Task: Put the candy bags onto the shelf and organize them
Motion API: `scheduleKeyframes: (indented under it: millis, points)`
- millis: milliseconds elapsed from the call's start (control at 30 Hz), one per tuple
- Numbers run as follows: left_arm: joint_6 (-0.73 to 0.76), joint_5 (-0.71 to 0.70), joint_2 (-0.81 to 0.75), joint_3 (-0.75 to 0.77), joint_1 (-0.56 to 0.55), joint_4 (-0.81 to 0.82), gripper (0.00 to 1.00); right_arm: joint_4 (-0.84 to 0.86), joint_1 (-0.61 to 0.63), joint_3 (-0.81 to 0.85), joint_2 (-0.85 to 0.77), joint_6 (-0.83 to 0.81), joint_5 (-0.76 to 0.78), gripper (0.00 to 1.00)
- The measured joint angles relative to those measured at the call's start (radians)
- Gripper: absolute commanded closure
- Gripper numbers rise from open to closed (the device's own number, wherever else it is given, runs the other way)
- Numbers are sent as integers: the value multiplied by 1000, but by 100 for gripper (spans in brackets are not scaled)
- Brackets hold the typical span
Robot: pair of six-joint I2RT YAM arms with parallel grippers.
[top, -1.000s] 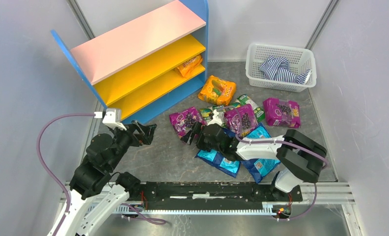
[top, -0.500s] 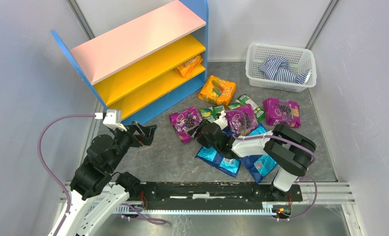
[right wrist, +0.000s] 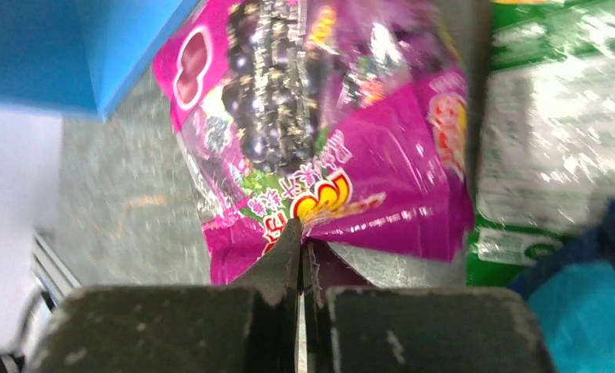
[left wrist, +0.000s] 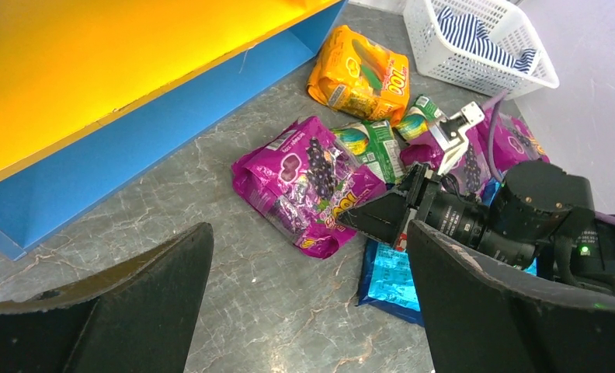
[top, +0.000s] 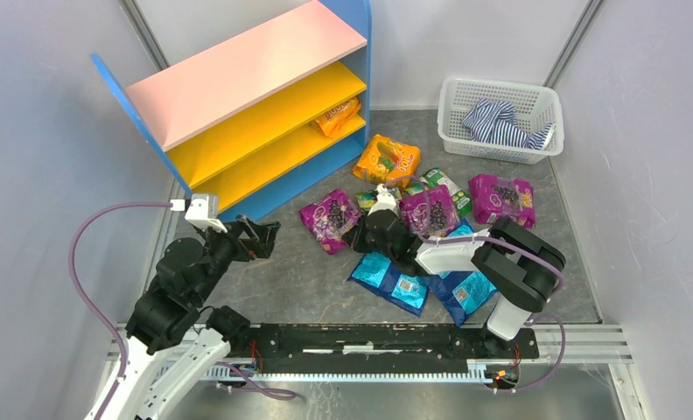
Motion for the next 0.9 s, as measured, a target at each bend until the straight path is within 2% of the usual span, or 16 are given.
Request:
scheduleKeyframes:
  millis: [233,400,600,767,900]
  points:
    - [0,0,16,0,0,0,0,-102,-16,116,0,-392,-287,100]
    - [0,7,56,0,0,6,0,-196,-21,175,-1,-539,-407,100]
    - [0,138,273,13,0,47,0,-195,-61,171,-1,-491,-509,100]
    - [-8,286,472,8,-15,109,10,-187,-93,170,2,-383,-510,100]
    - [-40,274,507,-32,-110,144,16,-185,-107,168,8,-298,-508,100]
